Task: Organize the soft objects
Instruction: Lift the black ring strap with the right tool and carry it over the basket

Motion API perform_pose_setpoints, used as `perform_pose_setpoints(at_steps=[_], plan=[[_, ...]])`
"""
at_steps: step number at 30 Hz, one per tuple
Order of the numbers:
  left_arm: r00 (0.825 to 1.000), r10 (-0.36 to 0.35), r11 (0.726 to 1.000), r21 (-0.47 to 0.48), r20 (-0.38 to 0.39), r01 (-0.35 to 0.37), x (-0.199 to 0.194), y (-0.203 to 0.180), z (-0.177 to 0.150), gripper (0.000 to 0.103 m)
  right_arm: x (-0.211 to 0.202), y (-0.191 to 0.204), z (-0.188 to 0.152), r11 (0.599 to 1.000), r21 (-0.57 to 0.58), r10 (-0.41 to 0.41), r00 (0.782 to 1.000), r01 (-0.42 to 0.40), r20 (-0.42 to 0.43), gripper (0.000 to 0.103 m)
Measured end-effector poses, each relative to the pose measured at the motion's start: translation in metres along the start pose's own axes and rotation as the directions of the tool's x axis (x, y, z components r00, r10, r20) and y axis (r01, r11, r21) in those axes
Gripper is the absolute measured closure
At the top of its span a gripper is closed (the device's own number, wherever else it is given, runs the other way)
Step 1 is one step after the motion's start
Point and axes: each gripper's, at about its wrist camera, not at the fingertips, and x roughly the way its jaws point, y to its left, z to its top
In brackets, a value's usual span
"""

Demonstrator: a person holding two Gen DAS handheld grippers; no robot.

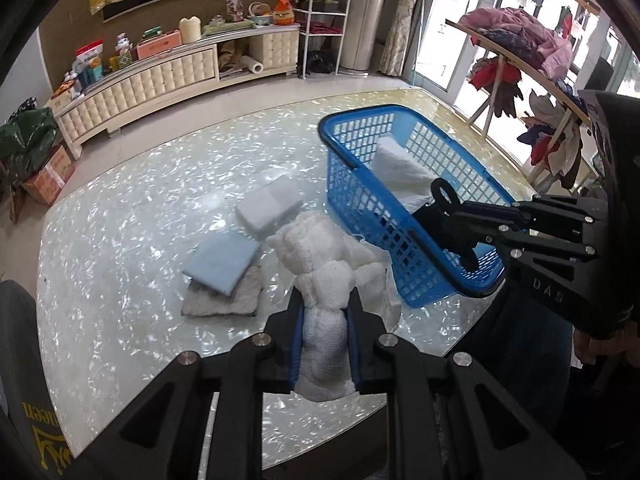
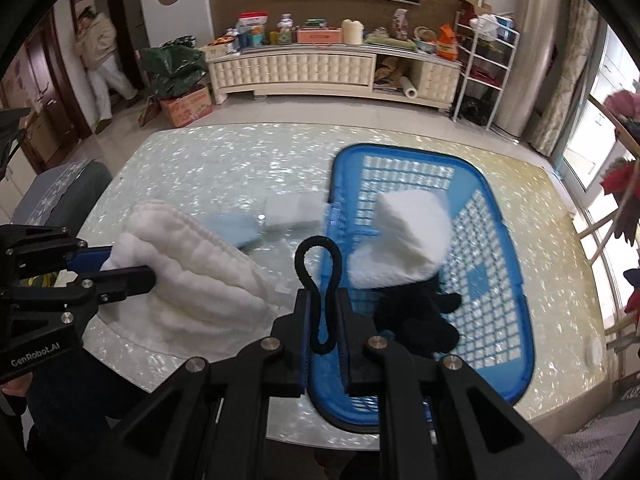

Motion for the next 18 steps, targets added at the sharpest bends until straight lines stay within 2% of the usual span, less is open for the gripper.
perform_pose_setpoints(at_steps=[7,18], plan=[[1.0,-0.006,1.0,0.021,-0.025,0.006,0.012,-0.012,0.003,0.086,0.001,-0.027,-0.01,0.998,0.053,-0.031,0.999,0.033,-0.034,0.092],[0.998,-0.002,1.0,0.026,-0.057,0.004,0.026,-0.019,0.006,0.086,0.025,-0.051,-0.024,0.993,0.093,-0.054,0.987,0.068,-0.15,0.092]])
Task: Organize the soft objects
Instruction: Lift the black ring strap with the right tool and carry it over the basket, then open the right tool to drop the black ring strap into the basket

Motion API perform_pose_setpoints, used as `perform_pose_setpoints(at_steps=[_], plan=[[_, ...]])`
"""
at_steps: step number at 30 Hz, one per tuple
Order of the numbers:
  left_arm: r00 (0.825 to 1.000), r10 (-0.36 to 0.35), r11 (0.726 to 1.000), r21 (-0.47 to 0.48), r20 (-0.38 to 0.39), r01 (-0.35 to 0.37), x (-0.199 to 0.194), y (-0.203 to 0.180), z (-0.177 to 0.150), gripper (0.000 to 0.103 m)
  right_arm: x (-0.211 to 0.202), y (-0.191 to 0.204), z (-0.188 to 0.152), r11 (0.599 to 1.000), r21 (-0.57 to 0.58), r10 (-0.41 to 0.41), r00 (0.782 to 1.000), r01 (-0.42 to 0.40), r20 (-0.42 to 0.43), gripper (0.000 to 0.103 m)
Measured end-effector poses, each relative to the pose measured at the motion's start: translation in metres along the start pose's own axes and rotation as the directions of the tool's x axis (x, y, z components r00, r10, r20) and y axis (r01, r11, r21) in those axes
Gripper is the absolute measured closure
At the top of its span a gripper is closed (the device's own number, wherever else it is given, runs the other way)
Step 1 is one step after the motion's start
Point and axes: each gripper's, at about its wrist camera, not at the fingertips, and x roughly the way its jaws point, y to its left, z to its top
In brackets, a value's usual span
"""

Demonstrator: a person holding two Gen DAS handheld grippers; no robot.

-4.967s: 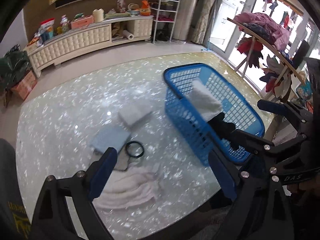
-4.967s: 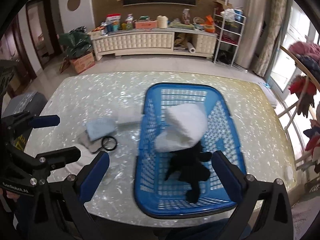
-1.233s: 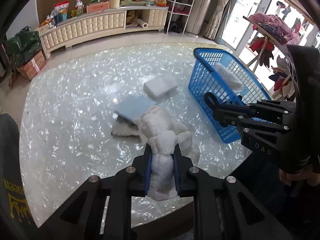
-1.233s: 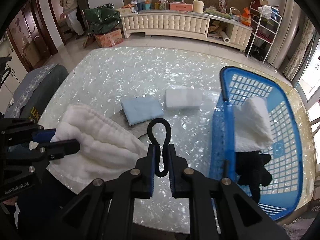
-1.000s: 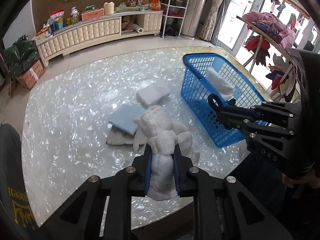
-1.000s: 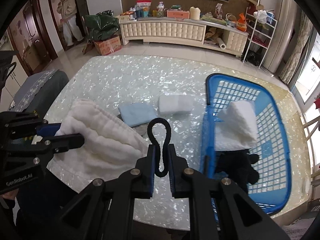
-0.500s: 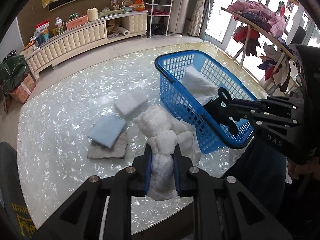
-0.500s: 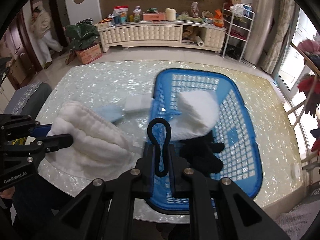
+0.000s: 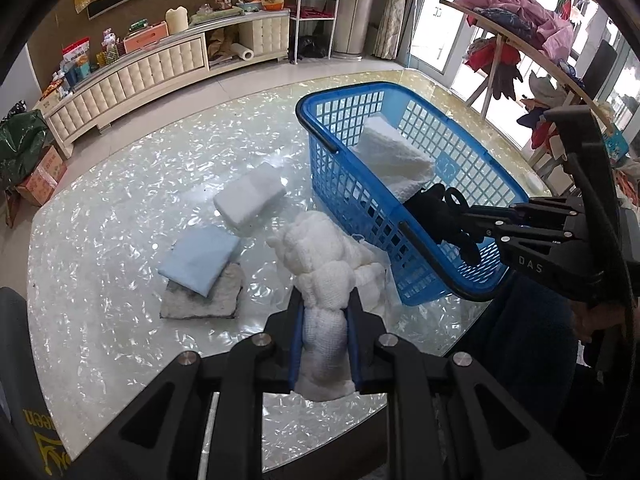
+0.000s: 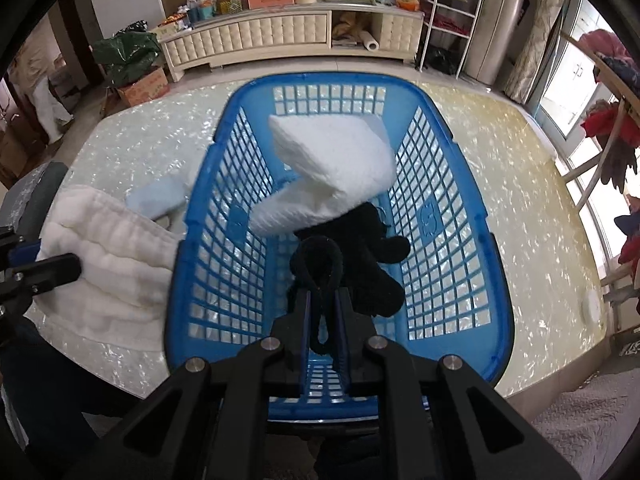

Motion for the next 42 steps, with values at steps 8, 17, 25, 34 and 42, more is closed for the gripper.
perform_pose_setpoints(at_steps=[8,17,25,34,42], plan=[[1.0,-0.006,1.0,0.0,-0.011,0.006,0.005,-0.002,0.001,0.086,0.003,0.002,0.0,1.0,-0.011,0.017,0.999,-0.017,-0.035,0.092],[1.0,-0.006,1.0,-0.017,-0.01,0.005,0.004,0.002,0.0,0.086,0.002,0.005,-0.001,0.999,0.005,0.035,0.999,-0.034,-0.032,0.037],[1.0,-0.003,1.0,-0.02,0.019,0.003,-0.01,0.001,-0.001,0.086,-0.01,0.007,-0.001,1.0,-0.01,0.017,1.0,-0.017,-0.002,0.001],[0.997,0.005,1.0,-0.006,0.073,-0.004,-0.034,-0.005,0.001,0.086,-0.028,0.011,-0.006,1.0,-0.025,0.001,0.999,0.0,0.05,0.0],[0.991,-0.012,0.999,0.035,0.135,0.007,-0.06,-0.023,0.011,0.086,-0.05,0.009,-0.012,0.999,-0.025,-0.046,0.993,0.049,0.112,0.001]])
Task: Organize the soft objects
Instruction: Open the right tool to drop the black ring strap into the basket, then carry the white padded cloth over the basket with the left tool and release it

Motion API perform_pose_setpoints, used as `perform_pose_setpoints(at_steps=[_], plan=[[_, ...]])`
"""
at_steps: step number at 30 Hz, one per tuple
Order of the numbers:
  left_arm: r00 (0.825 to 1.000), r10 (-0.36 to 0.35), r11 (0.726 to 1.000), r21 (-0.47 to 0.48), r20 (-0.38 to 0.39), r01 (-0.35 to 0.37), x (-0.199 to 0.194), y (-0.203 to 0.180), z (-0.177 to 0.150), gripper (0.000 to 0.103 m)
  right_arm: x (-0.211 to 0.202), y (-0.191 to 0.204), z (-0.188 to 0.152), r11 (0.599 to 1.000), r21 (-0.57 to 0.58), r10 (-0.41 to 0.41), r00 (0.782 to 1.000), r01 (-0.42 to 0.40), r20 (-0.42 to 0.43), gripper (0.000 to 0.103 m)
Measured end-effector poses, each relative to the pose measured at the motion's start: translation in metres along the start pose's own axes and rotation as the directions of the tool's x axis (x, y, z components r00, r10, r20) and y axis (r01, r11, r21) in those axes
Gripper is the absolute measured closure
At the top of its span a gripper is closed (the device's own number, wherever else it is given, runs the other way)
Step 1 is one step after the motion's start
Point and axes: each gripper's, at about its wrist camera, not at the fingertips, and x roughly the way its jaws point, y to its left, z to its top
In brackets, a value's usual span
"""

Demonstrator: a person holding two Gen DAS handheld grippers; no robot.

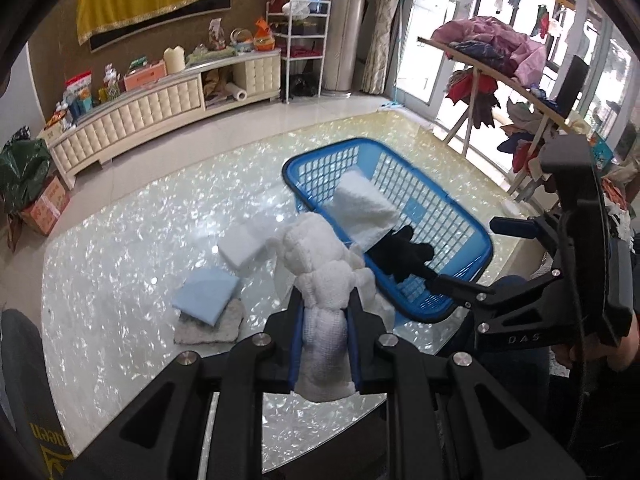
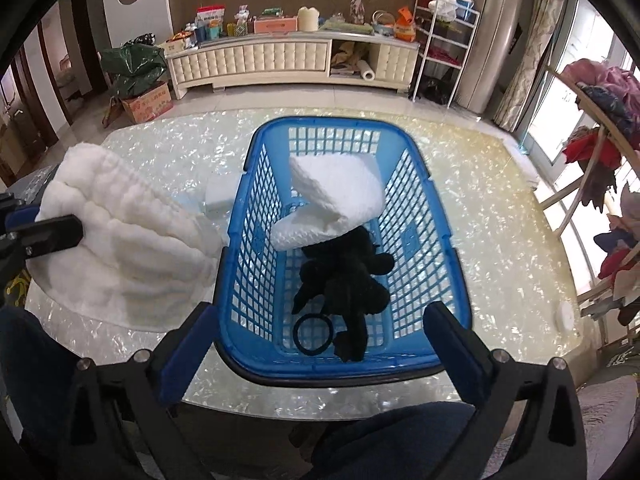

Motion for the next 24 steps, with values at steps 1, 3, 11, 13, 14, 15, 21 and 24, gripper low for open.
perform_pose_setpoints(at_steps=[1,3,11,13,14,15,21,24], plan=[[1.0,-0.004,1.0,0.007,0.006,0.004,-0.002,-0.003,0.002,0.086,-0.002,-0.002,-0.001,1.0,0.002,-0.003,1.0,0.003,0.007,0.001],[1.0,-0.016,1.0,0.019,0.015,0.016,-0.004,-0.009,0.005,0.086,-0.007,-0.005,-0.003,1.0,0.008,-0.01,1.0,0.01,0.019,0.0],[0.994,-0.102,0.994,0.051,0.039,0.1,-0.002,-0.031,0.018,0.086,-0.014,-0.026,-0.009,0.999,0.042,-0.035,0.998,0.033,0.049,0.001],[0.993,-0.108,0.993,0.06,0.036,0.106,0.001,-0.036,0.022,0.086,-0.015,-0.032,-0.01,0.998,0.052,-0.04,0.998,0.037,0.049,0.0],[0.993,-0.113,0.992,0.061,0.037,0.11,0.003,-0.038,0.025,0.086,-0.014,-0.035,-0.011,0.998,0.058,-0.04,0.998,0.038,0.049,0.001],[0.993,-0.117,0.992,0.062,0.036,0.114,0.004,-0.04,0.027,0.086,-0.014,-0.038,-0.011,0.997,0.062,-0.041,0.998,0.038,0.049,0.001],[0.989,-0.14,0.985,0.103,0.039,0.136,0.008,-0.058,0.044,0.086,-0.016,-0.054,-0.013,0.995,0.095,-0.043,0.998,0.038,0.055,0.001],[0.986,-0.164,0.979,0.131,0.044,0.157,0.006,-0.067,0.051,0.086,-0.017,-0.062,-0.013,0.993,0.114,-0.044,0.997,0.037,0.06,0.001]])
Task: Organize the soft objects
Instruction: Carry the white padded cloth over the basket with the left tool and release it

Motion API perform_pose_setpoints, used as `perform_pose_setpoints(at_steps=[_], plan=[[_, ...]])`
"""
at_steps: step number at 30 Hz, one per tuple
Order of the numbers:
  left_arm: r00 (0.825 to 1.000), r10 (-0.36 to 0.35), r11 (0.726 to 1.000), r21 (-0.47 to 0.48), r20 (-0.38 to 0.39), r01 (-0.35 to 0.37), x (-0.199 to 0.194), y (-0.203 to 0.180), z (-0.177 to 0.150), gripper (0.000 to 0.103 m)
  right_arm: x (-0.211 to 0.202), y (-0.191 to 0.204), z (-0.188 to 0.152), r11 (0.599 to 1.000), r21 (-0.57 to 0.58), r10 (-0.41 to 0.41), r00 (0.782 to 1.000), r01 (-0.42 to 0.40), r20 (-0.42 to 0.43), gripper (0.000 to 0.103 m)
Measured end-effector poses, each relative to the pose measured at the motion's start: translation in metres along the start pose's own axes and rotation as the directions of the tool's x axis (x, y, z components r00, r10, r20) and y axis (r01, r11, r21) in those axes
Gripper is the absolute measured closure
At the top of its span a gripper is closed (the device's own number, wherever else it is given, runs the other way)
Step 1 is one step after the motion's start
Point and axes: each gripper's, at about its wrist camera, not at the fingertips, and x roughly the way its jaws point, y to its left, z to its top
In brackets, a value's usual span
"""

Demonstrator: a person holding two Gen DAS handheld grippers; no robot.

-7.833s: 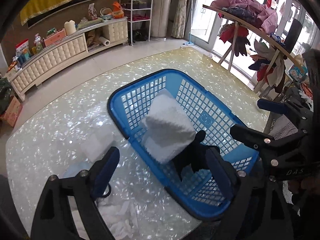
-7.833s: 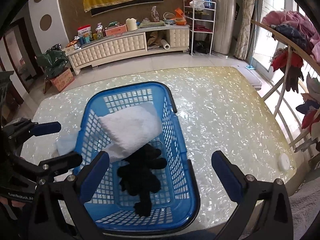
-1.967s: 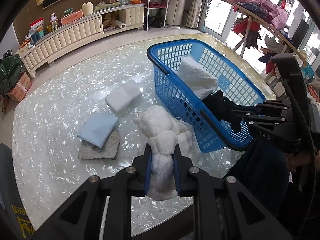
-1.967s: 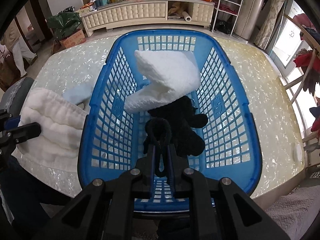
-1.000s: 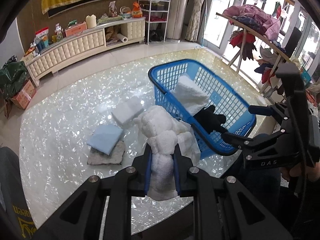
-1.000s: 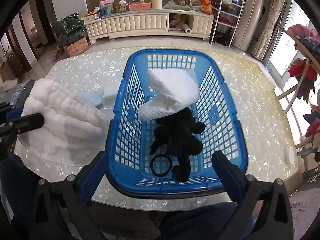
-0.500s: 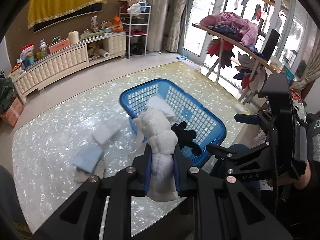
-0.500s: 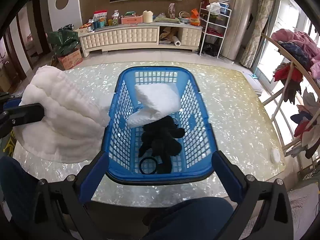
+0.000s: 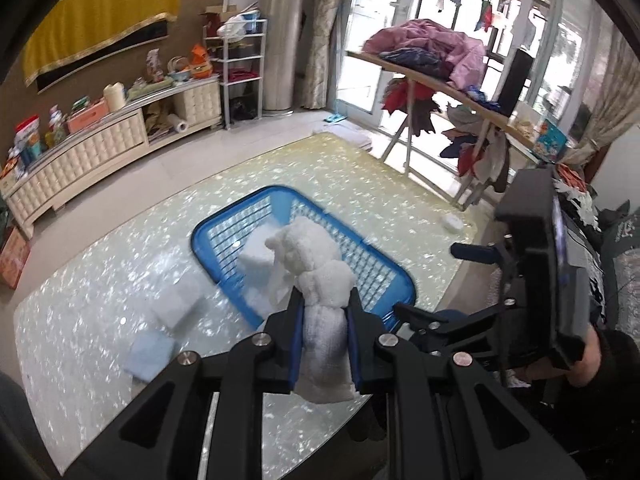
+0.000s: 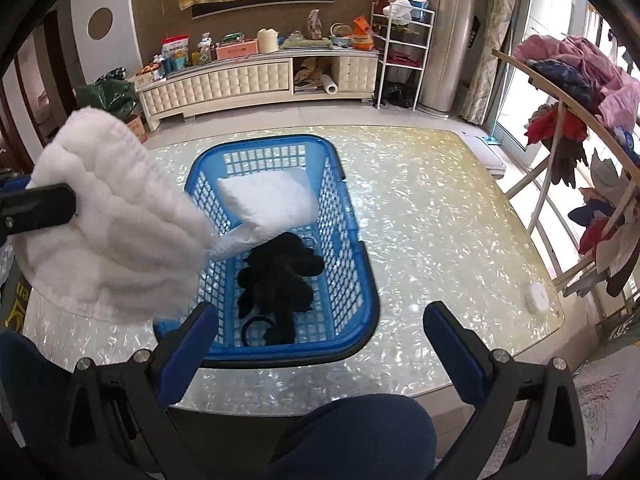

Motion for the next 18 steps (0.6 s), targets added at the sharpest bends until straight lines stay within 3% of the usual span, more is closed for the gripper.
perform_pose_setpoints(at_steps=[6,18], plan=[[1.0,-0.023,0.999,0.041,-0.008,0.023,0.016,-0.014,0.016,0.086,0.004,-0.015,-0.001,0.999,0.032,-0.001,1.0,0.001,0.003,0.001],[0.994,-0.065,0.998,0.014,-0.092,0.067,0.076,-0.02,0.026,0.086,0.025,-0.037,-0.001,0.997,0.072,0.01,0.999,-0.008,-0.032,0.001]])
